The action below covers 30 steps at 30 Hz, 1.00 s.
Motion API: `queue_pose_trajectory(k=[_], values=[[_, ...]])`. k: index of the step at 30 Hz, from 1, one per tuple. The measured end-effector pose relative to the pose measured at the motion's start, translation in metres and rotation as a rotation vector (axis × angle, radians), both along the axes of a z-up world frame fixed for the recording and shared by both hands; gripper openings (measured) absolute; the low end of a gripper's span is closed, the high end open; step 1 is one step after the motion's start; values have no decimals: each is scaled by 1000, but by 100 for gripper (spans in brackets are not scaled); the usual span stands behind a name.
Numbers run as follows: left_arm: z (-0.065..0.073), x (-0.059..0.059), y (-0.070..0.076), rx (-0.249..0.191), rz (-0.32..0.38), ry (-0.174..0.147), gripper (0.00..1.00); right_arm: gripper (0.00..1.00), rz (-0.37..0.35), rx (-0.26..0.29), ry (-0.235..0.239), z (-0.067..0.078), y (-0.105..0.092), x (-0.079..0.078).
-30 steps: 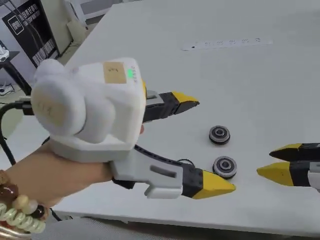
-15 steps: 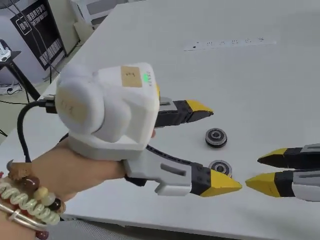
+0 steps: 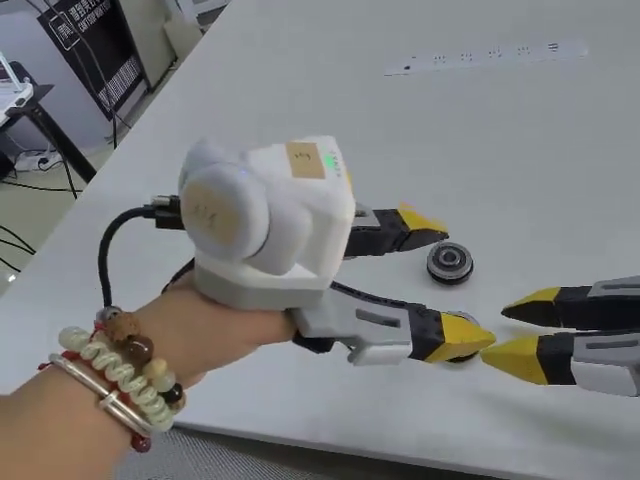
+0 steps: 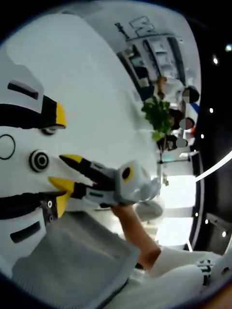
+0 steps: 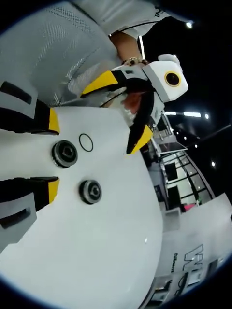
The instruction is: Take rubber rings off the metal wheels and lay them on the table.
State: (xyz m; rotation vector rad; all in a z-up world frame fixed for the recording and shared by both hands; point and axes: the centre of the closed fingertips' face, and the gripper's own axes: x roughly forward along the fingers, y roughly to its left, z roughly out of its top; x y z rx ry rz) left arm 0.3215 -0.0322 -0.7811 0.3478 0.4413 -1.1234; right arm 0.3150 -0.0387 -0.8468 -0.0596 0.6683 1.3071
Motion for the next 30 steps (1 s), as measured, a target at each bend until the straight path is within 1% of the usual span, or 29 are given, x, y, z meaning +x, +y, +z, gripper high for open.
queue_pose_trajectory(k=[1,2,4,6,8,9,10,11,12,15,17,19,20,22,24,25,26,27,29,30], values=[[-3,1,0,4,-1,1,51,31,5,0,-7,0,1,0],[-9,2,0,9,3,10,50,31,10,2,-13,-1,3,0],[-22,4,1,24,15,38,44,31,16,0,-13,-3,5,-1],[-30,4,1,36,14,48,41,31,23,-8,-22,-6,6,-1],[-39,2,2,52,10,61,40,30,31,-16,-39,-8,7,-1],[-42,1,2,57,9,66,39,30,33,-16,-39,-9,8,-1],[-46,-1,2,62,14,91,38,29,39,-9,-40,-8,9,-2],[-48,-2,2,59,16,102,37,28,41,-7,-40,-9,10,-2],[-50,-3,2,57,13,106,36,28,46,-8,-44,-9,11,-3],[-53,-1,2,52,23,110,32,26,57,-25,-74,-12,12,-1],[-55,2,3,47,40,114,29,25,59,-25,-77,-12,12,-1],[-59,6,6,53,72,124,23,25,59,-22,-73,-12,13,0],[-60,7,7,51,78,128,22,25,61,-23,-74,-13,14,0],[-63,6,6,50,79,138,22,25,66,-27,-82,-14,15,-1],[-66,3,6,60,72,143,20,24,69,-27,-84,-14,16,-1],[-68,1,5,72,63,141,18,24,71,-28,-85,-14,16,-1],[-70,1,6,80,64,130,18,23,75,-29,-89,-15,16,-2],[-70,2,4,81,54,119,17,23,78,-31,-94,-16,16,-2],[-72,3,3,82,52,122,15,23,68,-28,-98,-15,17,-1],[-72,4,3,79,53,117,15,23,74,-32,-98,-16,16,-1]])
